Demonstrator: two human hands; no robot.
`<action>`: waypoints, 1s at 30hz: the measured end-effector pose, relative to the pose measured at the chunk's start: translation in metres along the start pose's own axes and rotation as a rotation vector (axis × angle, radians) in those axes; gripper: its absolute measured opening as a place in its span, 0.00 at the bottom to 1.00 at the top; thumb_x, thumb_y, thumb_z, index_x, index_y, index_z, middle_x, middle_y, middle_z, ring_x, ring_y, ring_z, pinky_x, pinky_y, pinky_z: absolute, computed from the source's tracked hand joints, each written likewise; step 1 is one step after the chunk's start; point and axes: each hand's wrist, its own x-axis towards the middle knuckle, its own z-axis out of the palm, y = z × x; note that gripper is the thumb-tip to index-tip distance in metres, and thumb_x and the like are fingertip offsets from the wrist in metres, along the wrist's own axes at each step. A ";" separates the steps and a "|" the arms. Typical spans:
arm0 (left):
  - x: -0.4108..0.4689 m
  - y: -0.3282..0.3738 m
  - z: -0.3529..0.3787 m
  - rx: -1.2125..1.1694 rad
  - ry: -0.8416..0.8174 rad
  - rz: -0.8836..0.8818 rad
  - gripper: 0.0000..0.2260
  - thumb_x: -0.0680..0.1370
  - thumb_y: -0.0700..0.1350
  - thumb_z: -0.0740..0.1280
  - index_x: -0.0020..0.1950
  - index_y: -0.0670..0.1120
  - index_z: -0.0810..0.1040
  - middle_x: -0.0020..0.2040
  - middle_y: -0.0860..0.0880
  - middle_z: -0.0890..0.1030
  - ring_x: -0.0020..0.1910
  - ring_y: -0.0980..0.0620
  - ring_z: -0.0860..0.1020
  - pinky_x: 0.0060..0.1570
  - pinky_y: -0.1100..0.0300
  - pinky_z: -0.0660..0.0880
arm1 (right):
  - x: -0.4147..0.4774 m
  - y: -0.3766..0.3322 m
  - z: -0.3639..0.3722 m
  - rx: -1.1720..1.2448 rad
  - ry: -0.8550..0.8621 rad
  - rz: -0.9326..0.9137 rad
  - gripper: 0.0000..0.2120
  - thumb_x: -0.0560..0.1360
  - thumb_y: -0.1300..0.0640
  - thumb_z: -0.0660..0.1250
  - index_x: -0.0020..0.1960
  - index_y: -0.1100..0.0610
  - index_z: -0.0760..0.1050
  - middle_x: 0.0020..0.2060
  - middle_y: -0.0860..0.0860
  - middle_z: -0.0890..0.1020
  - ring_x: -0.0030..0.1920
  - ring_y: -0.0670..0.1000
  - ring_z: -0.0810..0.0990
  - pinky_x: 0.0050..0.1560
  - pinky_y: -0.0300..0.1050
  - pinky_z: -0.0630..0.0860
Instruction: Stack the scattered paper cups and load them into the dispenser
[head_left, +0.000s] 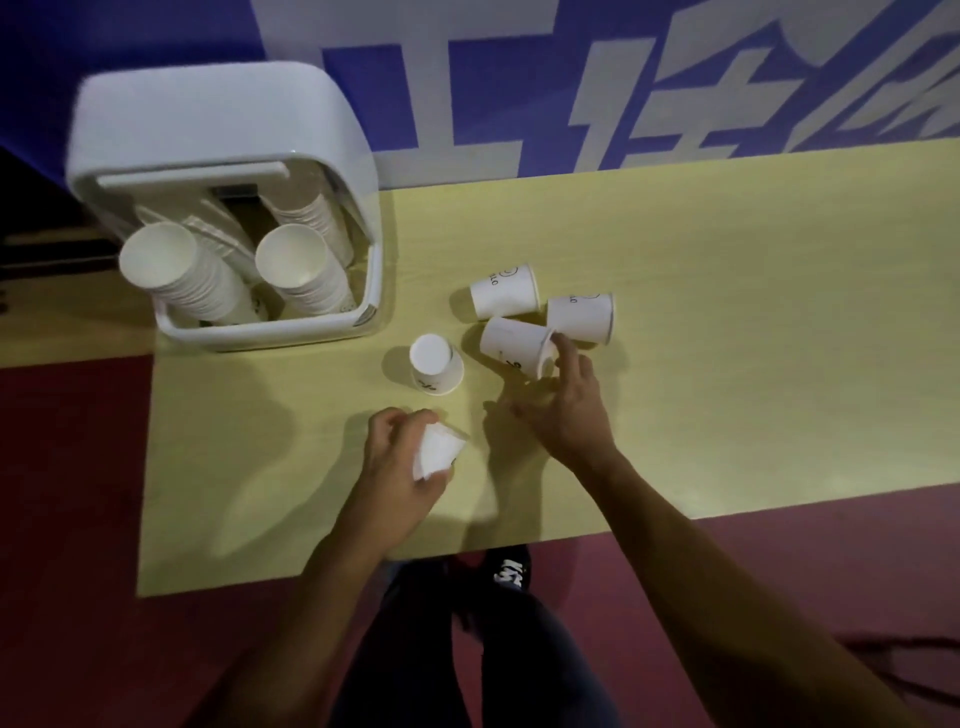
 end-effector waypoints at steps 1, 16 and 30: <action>0.002 0.002 -0.001 0.008 0.022 -0.010 0.26 0.73 0.44 0.75 0.68 0.56 0.70 0.65 0.57 0.62 0.65 0.53 0.69 0.57 0.57 0.71 | 0.002 0.001 0.000 -0.003 0.013 -0.006 0.49 0.68 0.50 0.81 0.80 0.53 0.57 0.68 0.56 0.70 0.65 0.58 0.73 0.59 0.56 0.78; -0.007 -0.001 -0.007 -0.038 0.291 0.114 0.15 0.77 0.56 0.72 0.50 0.46 0.74 0.57 0.55 0.75 0.53 0.55 0.75 0.48 0.70 0.70 | 0.014 0.002 -0.005 -0.142 0.145 -0.177 0.33 0.68 0.59 0.79 0.68 0.63 0.71 0.61 0.60 0.77 0.58 0.63 0.77 0.53 0.60 0.79; -0.001 -0.013 -0.007 -0.049 0.279 0.074 0.20 0.70 0.52 0.79 0.52 0.45 0.75 0.67 0.52 0.77 0.62 0.54 0.76 0.51 0.70 0.70 | -0.031 -0.015 -0.020 -0.052 0.079 -0.286 0.39 0.69 0.46 0.81 0.74 0.59 0.70 0.67 0.54 0.76 0.67 0.54 0.74 0.65 0.47 0.74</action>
